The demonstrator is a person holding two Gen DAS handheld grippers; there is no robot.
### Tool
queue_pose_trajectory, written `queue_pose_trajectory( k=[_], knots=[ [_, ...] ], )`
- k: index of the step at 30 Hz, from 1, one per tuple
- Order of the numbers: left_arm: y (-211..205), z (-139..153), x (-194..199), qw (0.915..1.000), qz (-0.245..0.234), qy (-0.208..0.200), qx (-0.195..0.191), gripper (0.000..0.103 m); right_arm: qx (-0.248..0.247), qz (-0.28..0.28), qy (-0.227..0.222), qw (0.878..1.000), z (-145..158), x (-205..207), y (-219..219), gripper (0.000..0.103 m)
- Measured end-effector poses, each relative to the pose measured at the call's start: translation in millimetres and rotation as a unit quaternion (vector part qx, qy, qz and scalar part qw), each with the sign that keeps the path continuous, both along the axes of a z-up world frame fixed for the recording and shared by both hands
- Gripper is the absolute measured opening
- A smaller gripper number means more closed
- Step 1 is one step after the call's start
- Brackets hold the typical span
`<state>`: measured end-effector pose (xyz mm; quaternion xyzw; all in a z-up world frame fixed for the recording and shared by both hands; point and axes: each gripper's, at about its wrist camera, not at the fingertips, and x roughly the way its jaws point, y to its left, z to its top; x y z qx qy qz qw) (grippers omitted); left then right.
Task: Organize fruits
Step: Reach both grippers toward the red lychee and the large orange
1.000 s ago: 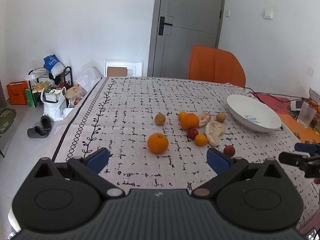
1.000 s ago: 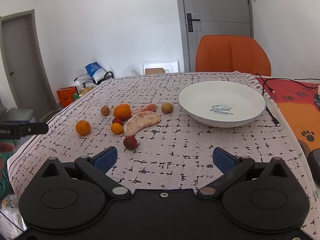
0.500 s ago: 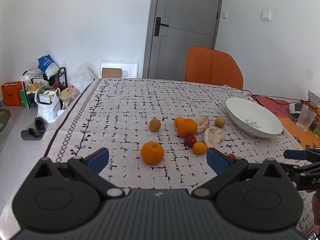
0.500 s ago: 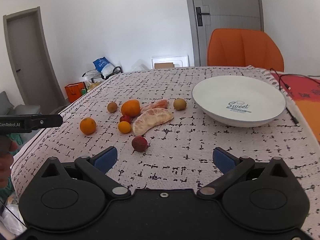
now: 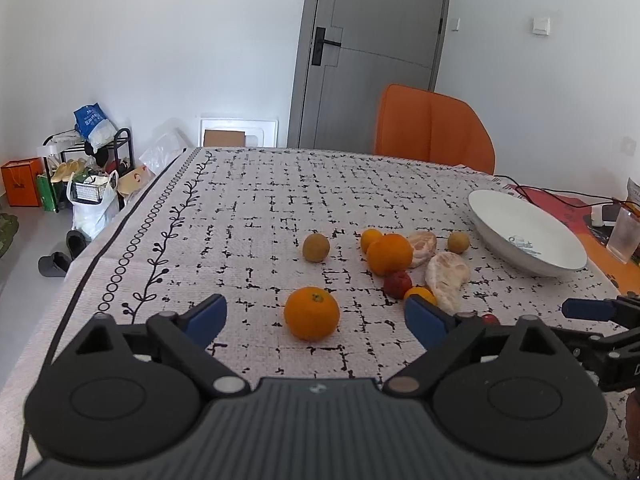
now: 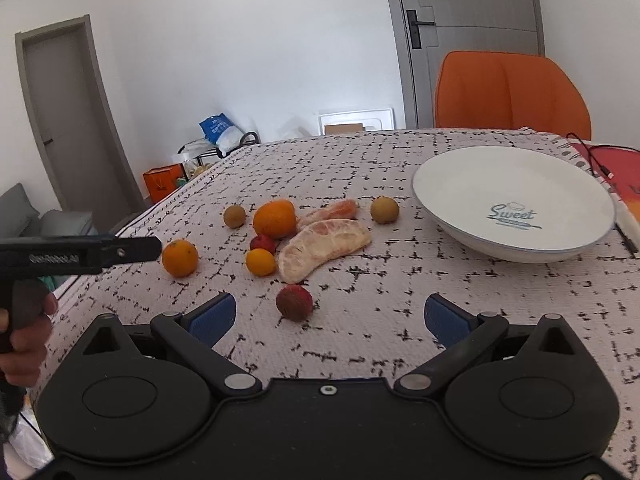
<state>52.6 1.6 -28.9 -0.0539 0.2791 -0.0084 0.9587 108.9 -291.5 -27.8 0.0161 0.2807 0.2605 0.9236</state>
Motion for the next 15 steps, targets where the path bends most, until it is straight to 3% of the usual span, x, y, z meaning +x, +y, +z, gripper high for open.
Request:
queue_pose_trajectory(
  k=[3,7,15],
  knots=[
    [0,-5,7,1.0000,0.000,0.003,-0.002,0.085,0.002,0.001,0.005,1.000,-3,6,5,0.091],
    [1,-12,14,1.0000,-0.001,0.006,-0.008,0.082,0.001,0.000,0.012,1.000,-6,12,15,0.087],
    [3,-25,28,0.9996,0.002,0.025,-0.012,0.060,-0.002,0.005,0.024,1.000,-13,22,35,0.075]
  ],
)
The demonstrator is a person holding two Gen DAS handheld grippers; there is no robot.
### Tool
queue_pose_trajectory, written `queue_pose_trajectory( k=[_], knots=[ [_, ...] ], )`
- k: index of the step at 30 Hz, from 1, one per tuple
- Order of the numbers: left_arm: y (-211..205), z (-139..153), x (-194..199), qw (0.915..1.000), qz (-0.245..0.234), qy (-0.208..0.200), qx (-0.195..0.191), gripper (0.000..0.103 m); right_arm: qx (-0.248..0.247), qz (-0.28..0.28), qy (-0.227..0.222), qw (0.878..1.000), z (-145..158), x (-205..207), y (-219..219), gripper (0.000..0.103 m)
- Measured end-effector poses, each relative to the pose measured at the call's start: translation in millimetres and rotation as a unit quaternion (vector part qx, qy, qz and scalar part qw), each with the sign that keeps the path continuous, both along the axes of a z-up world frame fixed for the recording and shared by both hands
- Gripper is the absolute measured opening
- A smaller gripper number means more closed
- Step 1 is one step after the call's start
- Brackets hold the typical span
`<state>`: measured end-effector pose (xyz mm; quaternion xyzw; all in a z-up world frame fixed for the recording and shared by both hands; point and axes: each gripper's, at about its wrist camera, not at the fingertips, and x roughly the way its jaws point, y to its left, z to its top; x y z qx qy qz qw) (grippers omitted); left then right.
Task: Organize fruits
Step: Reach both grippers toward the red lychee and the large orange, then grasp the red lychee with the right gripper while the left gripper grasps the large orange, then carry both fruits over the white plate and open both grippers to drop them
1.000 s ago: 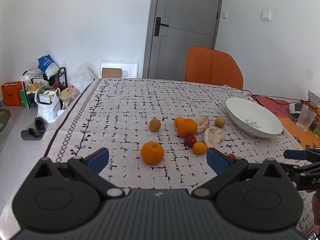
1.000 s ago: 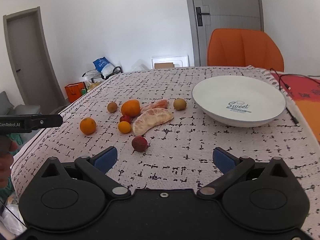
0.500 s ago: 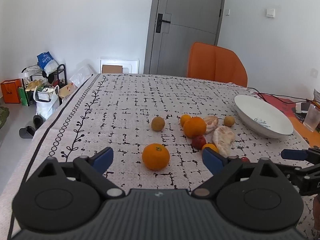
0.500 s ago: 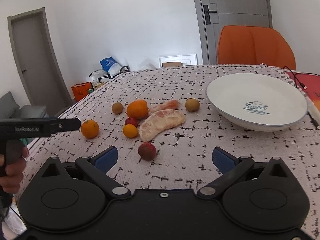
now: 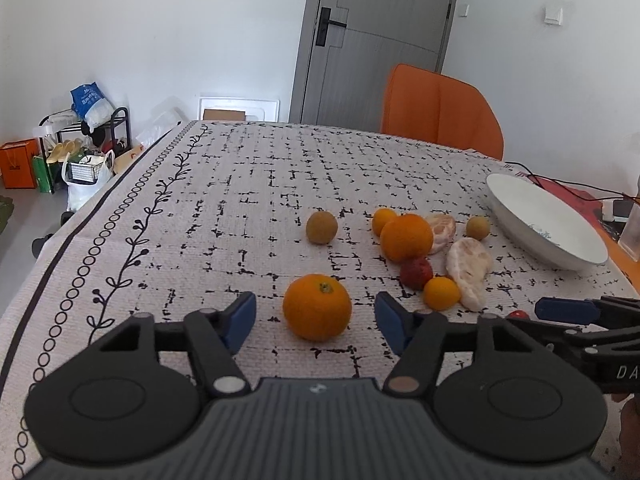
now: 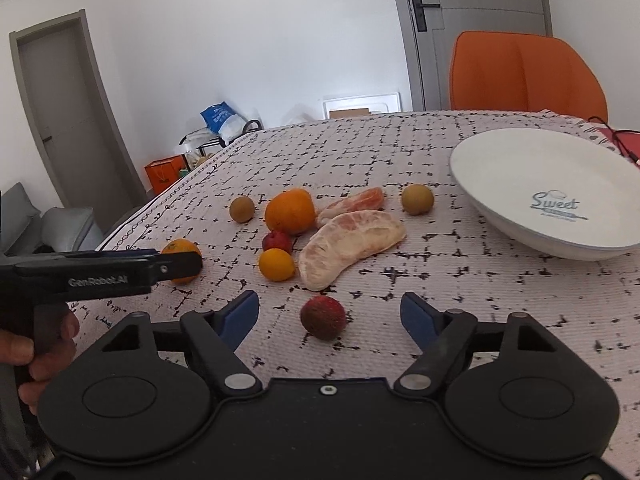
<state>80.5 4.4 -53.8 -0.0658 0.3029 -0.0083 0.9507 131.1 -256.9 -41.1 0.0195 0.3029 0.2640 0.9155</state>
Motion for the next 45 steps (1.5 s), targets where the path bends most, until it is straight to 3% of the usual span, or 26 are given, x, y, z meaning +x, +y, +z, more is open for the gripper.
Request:
queue_pose_trajectory(
  k=[2,4,7,9,13,23,45],
  knots=[
    [0,-2,2,1.0000,0.002,0.004,-0.001,0.045,-0.001,0.005,0.001,1.000,-1,2,6,0.073],
    [0,-3,5,0.9999,-0.002,0.009,-0.004,0.037,-0.004,0.010,0.002,1.000,-2,2,10,0.069],
    [-3,-3,3,1.0000,-0.005,0.005,0.000,0.036,-0.017,0.010,-0.006,1.000,-5,2,15,0.056],
    [-4,-2,2,1.0000,-0.007,0.001,-0.002,0.036,-0.017,0.007,-0.008,1.000,-5,3,15,0.024],
    [-11,4,-3,0.9998,-0.016,-0.013,0.000,0.036,0.005,0.006,-0.002,1.000,-2,4,6,0.023],
    [-36,21,-4,0.9986,-0.041,-0.032,0.007,0.036,0.019,-0.011,-0.037,0.999,14,-2,-16,0.023],
    [-107,47,23,0.9926,-0.096,-0.064,0.039,0.036,0.062,-0.065,-0.078,0.993,30,9,-80,0.023]
  ],
)
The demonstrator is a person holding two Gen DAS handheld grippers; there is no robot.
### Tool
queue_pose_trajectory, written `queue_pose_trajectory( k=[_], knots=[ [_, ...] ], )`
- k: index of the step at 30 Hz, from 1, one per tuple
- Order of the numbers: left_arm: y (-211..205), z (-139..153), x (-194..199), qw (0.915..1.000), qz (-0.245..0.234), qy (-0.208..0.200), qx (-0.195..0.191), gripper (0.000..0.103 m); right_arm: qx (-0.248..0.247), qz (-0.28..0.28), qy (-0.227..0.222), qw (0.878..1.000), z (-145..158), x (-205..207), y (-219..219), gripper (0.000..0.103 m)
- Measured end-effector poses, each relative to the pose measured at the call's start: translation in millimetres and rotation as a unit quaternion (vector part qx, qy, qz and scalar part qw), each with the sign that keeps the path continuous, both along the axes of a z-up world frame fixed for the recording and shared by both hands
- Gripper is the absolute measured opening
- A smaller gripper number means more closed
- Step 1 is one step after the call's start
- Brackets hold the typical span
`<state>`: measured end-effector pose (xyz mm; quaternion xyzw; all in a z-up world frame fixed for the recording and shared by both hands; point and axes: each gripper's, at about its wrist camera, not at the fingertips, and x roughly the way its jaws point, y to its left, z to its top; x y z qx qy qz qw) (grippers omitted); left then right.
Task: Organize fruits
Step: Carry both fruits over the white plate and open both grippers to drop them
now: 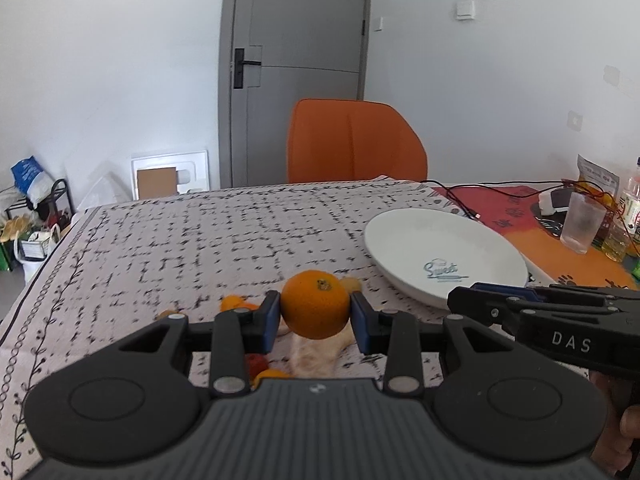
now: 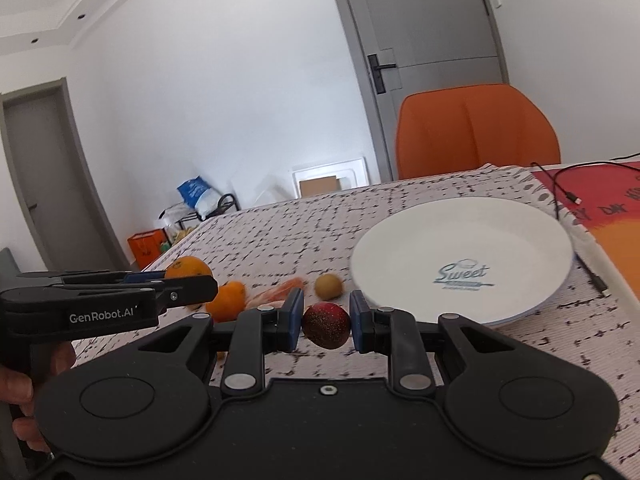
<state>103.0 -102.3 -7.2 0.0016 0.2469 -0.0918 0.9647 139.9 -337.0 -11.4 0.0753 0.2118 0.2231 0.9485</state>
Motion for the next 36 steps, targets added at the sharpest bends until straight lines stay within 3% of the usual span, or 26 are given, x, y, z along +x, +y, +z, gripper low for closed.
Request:
queue_pose_trajectory(
  k=[16,36],
  knots=[
    [-55,1,29,0.9991,-0.035,-0.008,0.022,0.036,0.020,-0.041,-0.005,0.999,-4,18,-47,0.023],
    [-93,-14,72,0.9975,-0.058,0.017,0.037,0.036,0.016,-0.074,0.006,0.997,-15,44,-66,0.024]
  ],
)
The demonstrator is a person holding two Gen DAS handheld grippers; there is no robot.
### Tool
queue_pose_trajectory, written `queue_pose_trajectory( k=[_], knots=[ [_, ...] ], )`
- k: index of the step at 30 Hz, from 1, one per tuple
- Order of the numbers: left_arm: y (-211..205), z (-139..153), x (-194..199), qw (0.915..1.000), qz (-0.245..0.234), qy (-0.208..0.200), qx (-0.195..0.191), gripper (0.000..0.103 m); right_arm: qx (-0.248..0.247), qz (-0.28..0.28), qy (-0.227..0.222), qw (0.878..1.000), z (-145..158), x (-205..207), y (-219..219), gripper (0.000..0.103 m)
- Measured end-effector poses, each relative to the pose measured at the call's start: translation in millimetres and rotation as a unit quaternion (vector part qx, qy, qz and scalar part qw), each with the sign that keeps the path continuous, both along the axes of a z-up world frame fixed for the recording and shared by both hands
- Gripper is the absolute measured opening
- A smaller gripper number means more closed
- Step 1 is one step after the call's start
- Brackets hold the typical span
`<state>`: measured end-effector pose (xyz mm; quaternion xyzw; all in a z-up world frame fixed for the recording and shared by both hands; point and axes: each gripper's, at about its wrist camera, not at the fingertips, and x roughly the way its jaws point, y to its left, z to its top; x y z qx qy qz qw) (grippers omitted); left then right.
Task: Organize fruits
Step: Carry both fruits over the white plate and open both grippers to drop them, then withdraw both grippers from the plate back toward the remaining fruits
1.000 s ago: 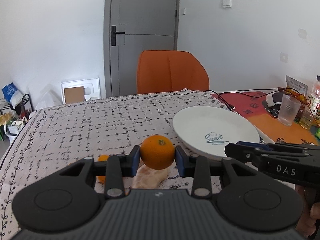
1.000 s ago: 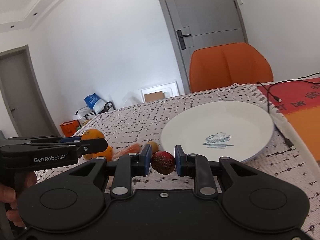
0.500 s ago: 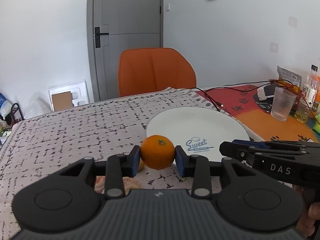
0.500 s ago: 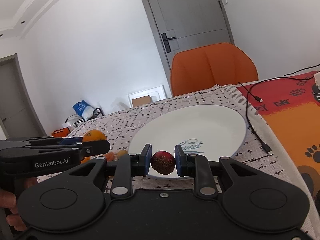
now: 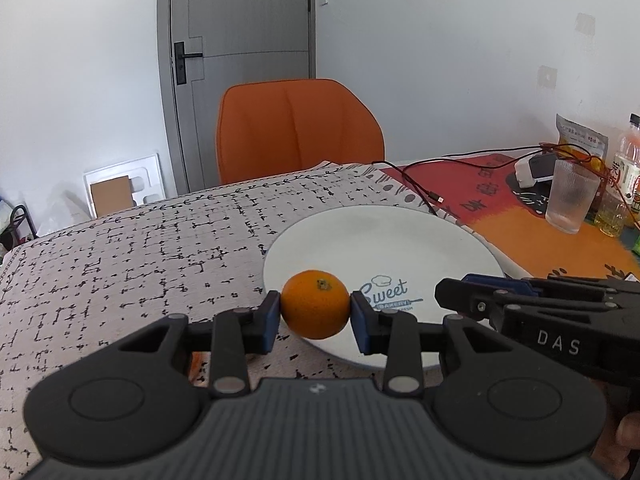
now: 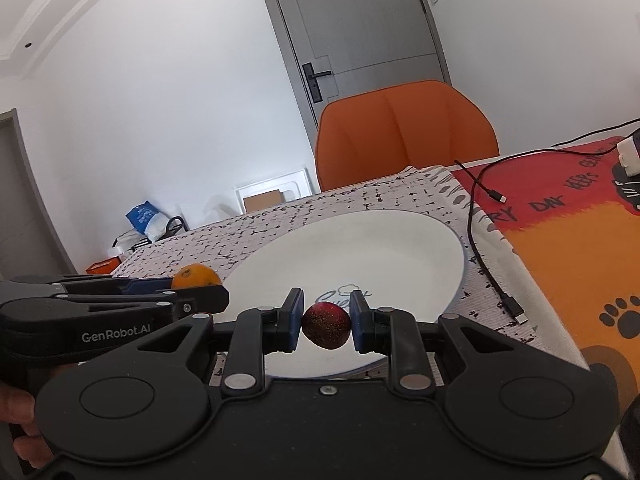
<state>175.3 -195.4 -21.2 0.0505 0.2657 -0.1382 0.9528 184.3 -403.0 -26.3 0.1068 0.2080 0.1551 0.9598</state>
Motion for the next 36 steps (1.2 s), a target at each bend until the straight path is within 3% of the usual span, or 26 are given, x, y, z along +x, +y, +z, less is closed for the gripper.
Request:
queue_pose_trajectory(
  k=[13,21,26,33,36],
  knots=[
    [-14,-2,8,0.9999,-0.012,0.011,-0.004,0.037,0.016,-0.017,-0.013,1.000,5,-13,-13,0.029],
    [2,5,-1,0.9999,0.007,0.005,-0.008,0.041,0.027,-0.025,-0.005,0.999,3,-15,-16,0.032],
    [14,7,-12,0.9997,0.023,-0.001,0.000,0.058,0.033,-0.029,-0.004,0.999,4,-16,-10,0.056],
    [40,12,-25,0.9986,0.053,-0.002,-0.007,0.066,0.030,-0.021,-0.009,0.999,6,-19,0,0.080],
    [50,15,-29,0.9978,0.065,-0.002,-0.007,0.072,0.033,-0.011,-0.010,0.999,8,-21,6,0.095]
  ],
)
